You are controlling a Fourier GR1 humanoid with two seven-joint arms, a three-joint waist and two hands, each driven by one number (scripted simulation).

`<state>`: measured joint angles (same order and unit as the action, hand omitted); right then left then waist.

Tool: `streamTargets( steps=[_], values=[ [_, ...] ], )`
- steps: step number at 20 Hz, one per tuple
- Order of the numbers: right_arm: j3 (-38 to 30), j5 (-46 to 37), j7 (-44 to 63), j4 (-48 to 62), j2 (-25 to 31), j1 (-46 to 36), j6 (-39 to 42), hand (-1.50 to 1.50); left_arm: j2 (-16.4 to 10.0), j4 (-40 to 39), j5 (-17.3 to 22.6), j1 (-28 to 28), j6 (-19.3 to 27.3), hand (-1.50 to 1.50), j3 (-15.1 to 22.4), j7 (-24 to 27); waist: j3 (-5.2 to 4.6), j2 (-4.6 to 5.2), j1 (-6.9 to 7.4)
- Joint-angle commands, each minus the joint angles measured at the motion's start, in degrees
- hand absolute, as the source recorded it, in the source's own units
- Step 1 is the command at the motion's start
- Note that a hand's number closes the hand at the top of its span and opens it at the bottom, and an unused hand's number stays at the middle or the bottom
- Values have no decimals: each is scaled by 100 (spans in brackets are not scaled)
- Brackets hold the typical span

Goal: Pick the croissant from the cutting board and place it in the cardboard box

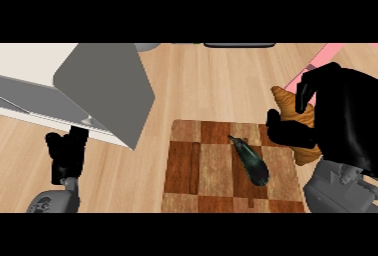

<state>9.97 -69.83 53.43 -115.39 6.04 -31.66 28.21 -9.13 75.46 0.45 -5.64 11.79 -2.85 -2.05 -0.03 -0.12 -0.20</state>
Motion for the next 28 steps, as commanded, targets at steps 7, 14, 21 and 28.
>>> streamTargets(
  steps=[7, 14, 21, 28],
  values=[
    [-1772, 586, -1213, 1011, 909, 78, -760, 150, -9, 280, -36, 179, -72, 0, -8, -14, 5, 13, 49],
    [-2503, 974, -2311, 2755, 1363, -264, -1840, 150, -65, 394, -27, 163, -142, 0, -56, -272, 6, 21, 81],
    [-2623, 648, -3417, 4985, 1993, -536, -2776, 150, -137, 149, -14, 46, -290, 0, -139, -48, 5, 49, 130],
    [-3705, 1719, -4061, 6783, 1974, -997, -3467, -150, -62, 271, -5, 3, -227, 0, -128, -238, 13, 50, 152]
  ],
)
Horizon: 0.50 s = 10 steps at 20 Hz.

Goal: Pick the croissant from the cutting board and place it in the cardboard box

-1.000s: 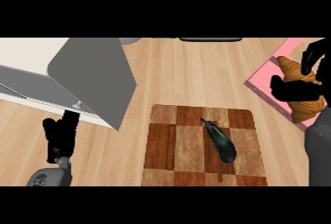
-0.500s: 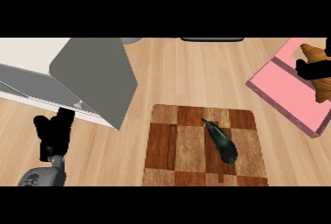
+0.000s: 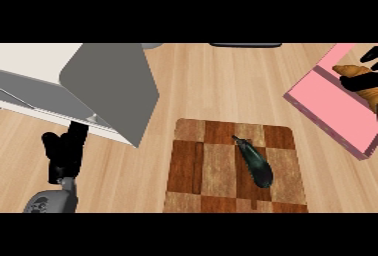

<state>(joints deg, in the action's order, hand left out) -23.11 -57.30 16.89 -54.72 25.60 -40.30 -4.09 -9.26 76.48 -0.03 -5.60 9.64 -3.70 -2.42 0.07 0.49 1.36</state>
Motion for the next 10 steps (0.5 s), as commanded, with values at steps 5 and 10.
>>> streamTargets(
  steps=[5, 10],
  values=[
    [-749, 1000, -1503, 1621, 226, -563, -621, -150, 216, -454, -177, -387, 260, 0, 17, 84, 2, 14, -25],
    [-1453, 2192, -2695, 1375, 16, -415, -485, -150, 35, -227, -74, -69, 31, 0, -32, 107, 6, -20, -71]
  ],
)
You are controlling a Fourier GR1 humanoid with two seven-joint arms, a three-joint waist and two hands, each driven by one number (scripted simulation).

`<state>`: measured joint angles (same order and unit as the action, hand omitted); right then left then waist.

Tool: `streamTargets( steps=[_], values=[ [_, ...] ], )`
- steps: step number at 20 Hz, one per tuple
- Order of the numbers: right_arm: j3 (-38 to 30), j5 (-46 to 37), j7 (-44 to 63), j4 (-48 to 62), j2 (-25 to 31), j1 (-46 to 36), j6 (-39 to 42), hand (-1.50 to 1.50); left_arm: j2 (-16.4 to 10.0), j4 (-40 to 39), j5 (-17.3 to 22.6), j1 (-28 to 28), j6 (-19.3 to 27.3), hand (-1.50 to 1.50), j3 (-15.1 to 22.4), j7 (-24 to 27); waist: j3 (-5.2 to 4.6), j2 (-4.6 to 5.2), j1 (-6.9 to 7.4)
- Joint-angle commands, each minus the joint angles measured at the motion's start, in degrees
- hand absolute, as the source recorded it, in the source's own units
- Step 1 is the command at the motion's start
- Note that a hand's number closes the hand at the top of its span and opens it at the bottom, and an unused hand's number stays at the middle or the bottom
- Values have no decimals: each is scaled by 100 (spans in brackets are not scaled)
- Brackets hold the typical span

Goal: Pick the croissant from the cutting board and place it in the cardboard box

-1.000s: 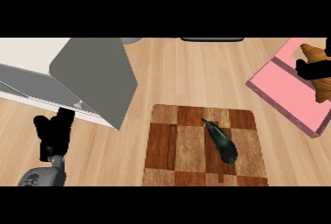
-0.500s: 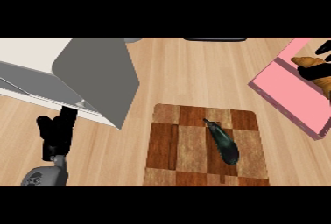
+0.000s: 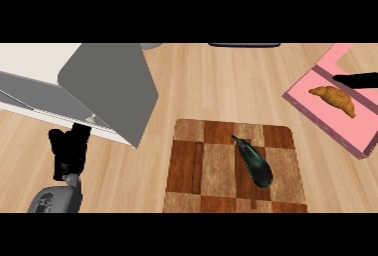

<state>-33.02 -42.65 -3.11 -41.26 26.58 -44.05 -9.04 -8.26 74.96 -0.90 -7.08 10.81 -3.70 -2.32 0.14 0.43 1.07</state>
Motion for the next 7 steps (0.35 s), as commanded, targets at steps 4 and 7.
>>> streamTargets(
  steps=[4, 7],
  values=[
    [-1034, 1579, -1007, -37, -35, 115, 411, -150, -47, 31, 35, 25, -14, 0, -84, 22, -5, -37, -109],
    [-1252, 1967, -1002, -232, 309, 414, 814, -150, 46, -168, 21, 83, 20, 0, -93, 127, -12, -47, -157]
  ],
)
